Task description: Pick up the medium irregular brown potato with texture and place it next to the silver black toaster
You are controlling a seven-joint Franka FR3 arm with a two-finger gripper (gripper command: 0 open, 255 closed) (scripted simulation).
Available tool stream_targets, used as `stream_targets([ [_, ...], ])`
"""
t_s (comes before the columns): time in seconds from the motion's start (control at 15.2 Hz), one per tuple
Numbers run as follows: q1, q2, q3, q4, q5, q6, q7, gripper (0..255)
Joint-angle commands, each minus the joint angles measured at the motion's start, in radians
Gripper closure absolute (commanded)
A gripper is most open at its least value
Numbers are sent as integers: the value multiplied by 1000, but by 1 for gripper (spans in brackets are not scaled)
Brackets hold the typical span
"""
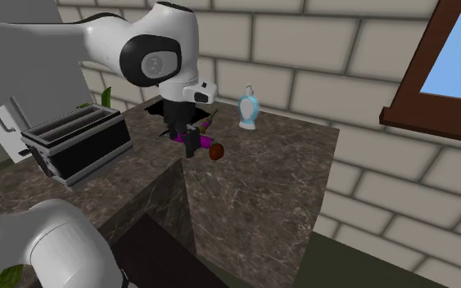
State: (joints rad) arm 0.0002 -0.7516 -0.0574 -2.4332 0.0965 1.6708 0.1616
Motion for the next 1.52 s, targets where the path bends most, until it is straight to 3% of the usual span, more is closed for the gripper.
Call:
stream_targets([
  [0.0, 0, 0, 0, 0, 0, 0, 0, 0],
  [0.73, 111, 342, -104, -6, 127, 391, -306, 0],
  [1.12, 182, 571, -143, 83, 272, 529, -515, 0],
  [1.45, 219, 764, -146, 202, 420, 585, -698, 0],
])
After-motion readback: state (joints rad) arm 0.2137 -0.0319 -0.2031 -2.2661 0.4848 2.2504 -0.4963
